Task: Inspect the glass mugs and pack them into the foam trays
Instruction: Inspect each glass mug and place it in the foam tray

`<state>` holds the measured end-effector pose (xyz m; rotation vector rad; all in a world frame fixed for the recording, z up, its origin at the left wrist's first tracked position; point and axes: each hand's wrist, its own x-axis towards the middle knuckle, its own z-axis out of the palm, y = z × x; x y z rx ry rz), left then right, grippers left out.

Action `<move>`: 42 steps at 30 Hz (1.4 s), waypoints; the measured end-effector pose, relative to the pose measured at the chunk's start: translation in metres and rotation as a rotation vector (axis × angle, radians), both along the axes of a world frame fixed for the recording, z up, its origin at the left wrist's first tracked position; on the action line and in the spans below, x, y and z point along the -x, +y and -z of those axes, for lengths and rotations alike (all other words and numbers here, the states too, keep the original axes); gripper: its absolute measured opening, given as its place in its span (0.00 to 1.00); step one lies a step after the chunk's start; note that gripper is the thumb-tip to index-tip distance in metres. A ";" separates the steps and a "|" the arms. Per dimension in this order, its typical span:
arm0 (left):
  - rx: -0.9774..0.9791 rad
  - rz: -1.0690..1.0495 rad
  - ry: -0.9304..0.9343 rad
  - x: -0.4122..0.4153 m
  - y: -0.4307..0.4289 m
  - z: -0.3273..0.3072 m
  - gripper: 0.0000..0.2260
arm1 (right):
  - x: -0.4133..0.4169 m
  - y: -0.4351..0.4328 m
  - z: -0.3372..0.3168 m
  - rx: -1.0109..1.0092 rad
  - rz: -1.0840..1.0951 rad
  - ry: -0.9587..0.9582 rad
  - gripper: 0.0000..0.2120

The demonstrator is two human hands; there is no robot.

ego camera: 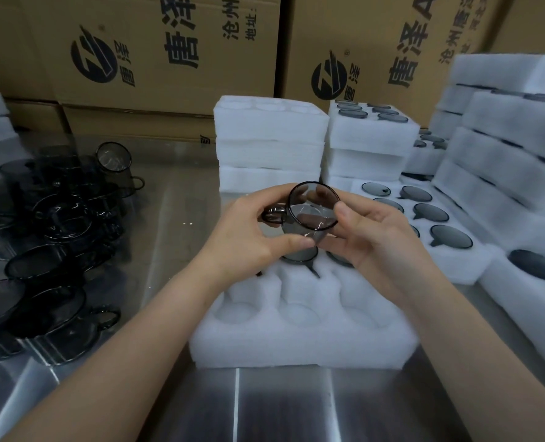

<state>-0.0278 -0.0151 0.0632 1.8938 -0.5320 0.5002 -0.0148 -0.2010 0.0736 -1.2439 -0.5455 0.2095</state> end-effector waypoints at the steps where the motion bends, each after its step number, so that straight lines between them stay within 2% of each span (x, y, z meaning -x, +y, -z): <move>1: -0.012 0.001 -0.006 0.000 0.000 0.000 0.27 | -0.001 0.000 0.000 -0.008 0.027 0.016 0.17; 4: -0.085 -0.028 -0.026 -0.001 0.000 0.003 0.30 | -0.002 0.001 0.001 -0.020 0.118 0.046 0.16; 9: -0.275 -0.053 -0.207 -0.001 -0.003 0.004 0.31 | -0.003 0.005 0.005 0.055 0.260 0.028 0.08; 15: -0.377 -0.057 -0.339 0.000 -0.009 0.006 0.28 | 0.004 0.009 0.005 0.149 0.356 -0.163 0.17; 21: -0.465 -0.157 -0.381 0.002 -0.010 0.005 0.23 | 0.007 0.013 0.008 0.380 0.365 -0.287 0.28; 23: -0.458 -0.205 -0.380 0.003 -0.010 0.004 0.22 | 0.009 0.013 0.007 0.402 0.376 -0.327 0.30; 26: -0.395 -0.165 -0.382 0.003 -0.011 0.002 0.25 | 0.010 0.014 0.006 0.308 0.341 -0.321 0.29; 30: -0.395 -0.136 -0.397 0.000 -0.009 0.002 0.26 | 0.004 0.012 0.003 0.110 0.299 -0.155 0.17; 32: -0.303 -0.132 -0.359 -0.001 -0.008 0.004 0.27 | -0.001 0.009 0.003 0.031 0.270 -0.049 0.13; 36: -0.095 -0.080 -0.237 0.005 -0.008 0.005 0.27 | -0.004 0.005 0.003 0.037 0.127 -0.023 0.18; 39: -0.103 -0.077 -0.207 0.007 -0.007 0.004 0.27 | -0.003 0.004 0.003 0.026 0.071 -0.058 0.20; 42: -0.165 -0.126 -0.222 0.005 -0.007 0.003 0.29 | -0.002 0.003 0.004 0.037 0.105 -0.093 0.20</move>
